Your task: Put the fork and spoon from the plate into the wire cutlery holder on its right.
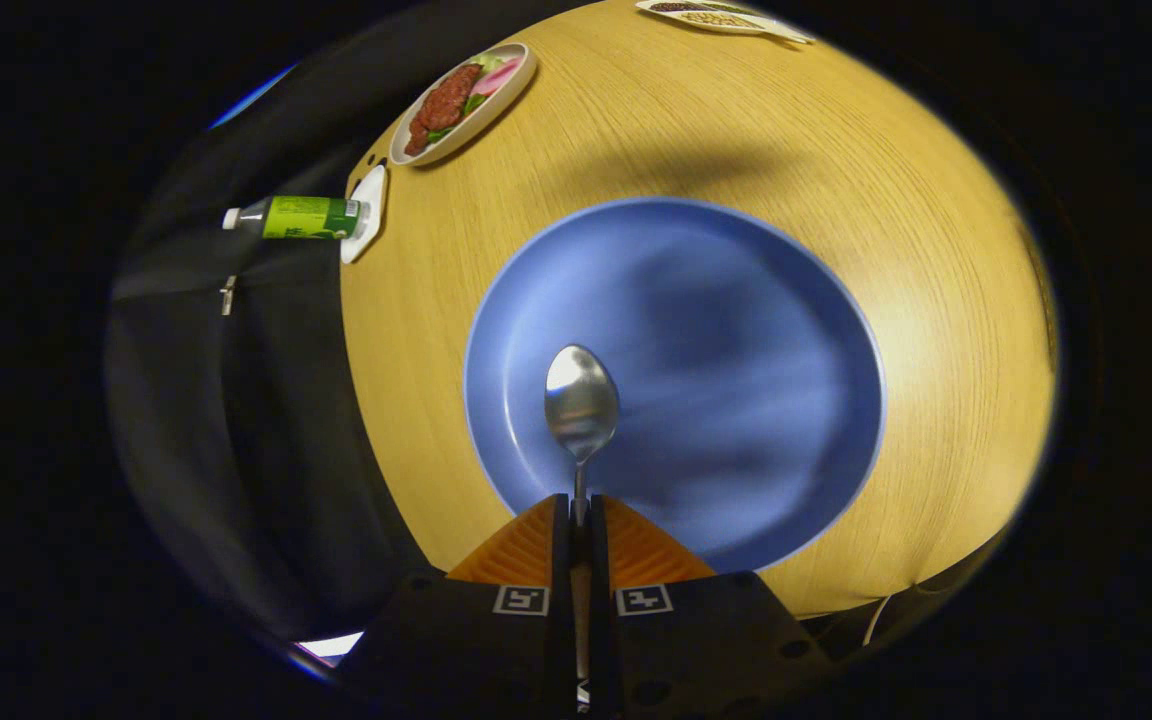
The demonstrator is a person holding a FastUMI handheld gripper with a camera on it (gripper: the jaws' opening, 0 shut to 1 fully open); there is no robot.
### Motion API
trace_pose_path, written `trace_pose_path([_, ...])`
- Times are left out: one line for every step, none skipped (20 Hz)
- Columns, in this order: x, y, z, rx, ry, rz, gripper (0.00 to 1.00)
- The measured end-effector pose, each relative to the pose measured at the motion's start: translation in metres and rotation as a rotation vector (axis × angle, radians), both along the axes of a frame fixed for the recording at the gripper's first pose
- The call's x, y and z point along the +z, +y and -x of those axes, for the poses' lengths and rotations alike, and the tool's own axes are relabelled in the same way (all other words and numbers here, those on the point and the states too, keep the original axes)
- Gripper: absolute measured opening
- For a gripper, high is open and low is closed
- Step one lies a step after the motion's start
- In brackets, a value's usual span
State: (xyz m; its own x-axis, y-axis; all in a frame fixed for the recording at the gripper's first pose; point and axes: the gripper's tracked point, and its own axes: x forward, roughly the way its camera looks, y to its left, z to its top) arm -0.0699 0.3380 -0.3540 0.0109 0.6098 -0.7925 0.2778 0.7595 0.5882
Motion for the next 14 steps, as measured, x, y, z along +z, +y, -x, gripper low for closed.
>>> trace_pose_path([0.004, -0.007, -0.002, 0.009, -0.023, -0.008, 0.10])
trace_pose_path([0.008, -0.015, -0.002, 0.030, -0.047, -0.012, 0.10])
trace_pose_path([0.011, -0.023, -0.003, 0.043, -0.063, -0.013, 0.10])
trace_pose_path([0.017, -0.029, -0.002, 0.053, -0.075, -0.020, 0.06])
trace_pose_path([0.023, -0.032, -0.002, 0.057, -0.085, -0.034, 0.06])
trace_pose_path([0.029, -0.037, -0.002, 0.061, -0.096, -0.050, 0.06])
trace_pose_path([0.036, -0.042, -0.002, 0.067, -0.114, -0.062, 0.06])
trace_pose_path([0.044, -0.049, -0.003, 0.075, -0.139, -0.072, 0.06])
trace_pose_path([0.053, -0.056, -0.004, 0.084, -0.165, -0.080, 0.06])
trace_pose_path([0.064, -0.065, -0.006, 0.090, -0.192, -0.088, 0.06])
trace_pose_path([0.072, -0.076, -0.008, 0.093, -0.217, -0.091, 0.06])
trace_pose_path([0.081, -0.088, -0.011, 0.096, -0.240, -0.091, 0.06])
trace_pose_path([0.089, -0.100, -0.012, 0.101, -0.263, -0.084, 0.06])
trace_pose_path([0.095, -0.115, -0.016, 0.102, -0.287, -0.075, 0.06])
